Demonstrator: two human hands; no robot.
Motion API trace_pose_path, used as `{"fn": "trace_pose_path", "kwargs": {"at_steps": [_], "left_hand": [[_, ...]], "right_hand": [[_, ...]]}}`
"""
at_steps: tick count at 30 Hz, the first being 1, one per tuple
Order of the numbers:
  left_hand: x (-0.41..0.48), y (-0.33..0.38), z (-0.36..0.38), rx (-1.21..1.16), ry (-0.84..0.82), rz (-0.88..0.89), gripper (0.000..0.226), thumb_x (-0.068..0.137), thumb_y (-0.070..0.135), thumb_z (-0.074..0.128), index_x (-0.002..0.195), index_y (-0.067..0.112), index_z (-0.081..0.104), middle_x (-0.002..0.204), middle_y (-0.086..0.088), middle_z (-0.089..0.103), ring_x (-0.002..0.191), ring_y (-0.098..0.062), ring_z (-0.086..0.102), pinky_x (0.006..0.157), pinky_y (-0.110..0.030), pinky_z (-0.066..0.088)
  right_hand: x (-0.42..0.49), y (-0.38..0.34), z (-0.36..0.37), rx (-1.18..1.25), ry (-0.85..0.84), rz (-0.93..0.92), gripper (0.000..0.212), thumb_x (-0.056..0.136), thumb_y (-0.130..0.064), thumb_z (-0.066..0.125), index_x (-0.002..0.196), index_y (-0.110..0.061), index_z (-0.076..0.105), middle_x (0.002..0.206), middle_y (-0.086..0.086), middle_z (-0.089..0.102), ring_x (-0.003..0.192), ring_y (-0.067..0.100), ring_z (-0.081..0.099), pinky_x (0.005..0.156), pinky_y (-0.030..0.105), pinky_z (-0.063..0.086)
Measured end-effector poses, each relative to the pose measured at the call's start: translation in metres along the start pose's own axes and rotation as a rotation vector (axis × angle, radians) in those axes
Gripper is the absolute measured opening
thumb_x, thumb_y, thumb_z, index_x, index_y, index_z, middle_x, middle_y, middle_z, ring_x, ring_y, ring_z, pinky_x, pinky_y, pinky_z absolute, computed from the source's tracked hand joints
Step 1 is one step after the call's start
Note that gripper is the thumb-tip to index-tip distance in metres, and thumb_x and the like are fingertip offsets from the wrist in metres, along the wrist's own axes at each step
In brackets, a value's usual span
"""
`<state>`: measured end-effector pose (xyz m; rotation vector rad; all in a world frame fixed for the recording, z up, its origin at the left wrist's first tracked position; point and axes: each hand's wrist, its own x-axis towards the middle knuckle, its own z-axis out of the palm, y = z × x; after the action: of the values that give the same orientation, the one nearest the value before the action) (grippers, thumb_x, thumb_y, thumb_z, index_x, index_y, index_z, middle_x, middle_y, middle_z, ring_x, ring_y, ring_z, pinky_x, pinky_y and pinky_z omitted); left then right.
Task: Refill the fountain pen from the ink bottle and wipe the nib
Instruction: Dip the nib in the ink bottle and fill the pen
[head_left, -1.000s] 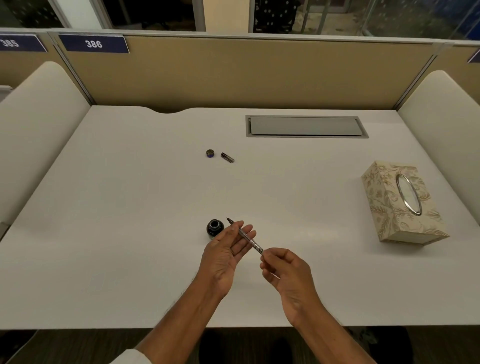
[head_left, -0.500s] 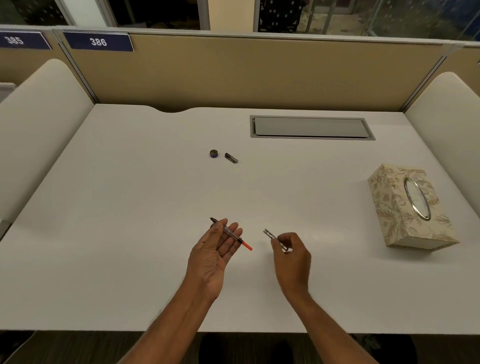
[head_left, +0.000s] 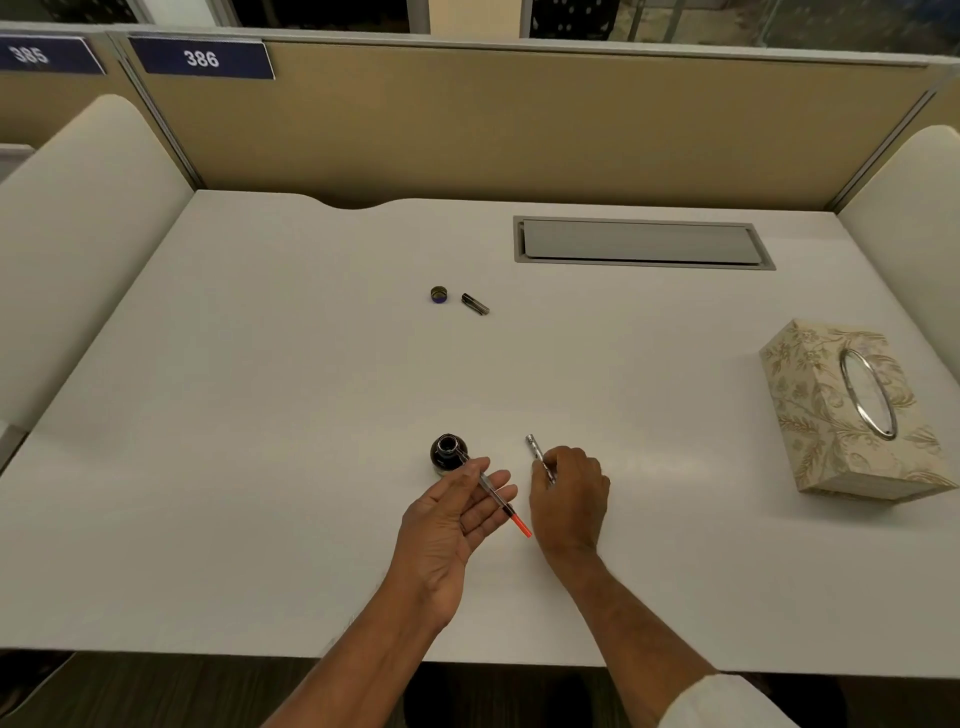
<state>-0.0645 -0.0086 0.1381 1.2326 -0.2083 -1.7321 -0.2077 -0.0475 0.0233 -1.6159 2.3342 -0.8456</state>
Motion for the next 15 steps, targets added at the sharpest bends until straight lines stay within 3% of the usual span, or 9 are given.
{"fn": "trace_pose_path", "kwargs": {"at_steps": [15], "left_hand": [[0.0012,-0.0041,-0.0022,0.014,0.007,-0.031,0.023,0.096,0.019,0.065,0.115,0.007,0.073,0.107,-0.017,0.080,0.097,-0.029,0.079,0.081,-0.035,0.065]], "right_hand": [[0.0046,0.0057,0.0028,0.024,-0.046,0.010,0.025,0.082,-0.022,0.075,0.103,-0.013,0.066,0.100,0.004,0.069,0.091,0.028,0.063,0.079,0.042,0.050]]}}
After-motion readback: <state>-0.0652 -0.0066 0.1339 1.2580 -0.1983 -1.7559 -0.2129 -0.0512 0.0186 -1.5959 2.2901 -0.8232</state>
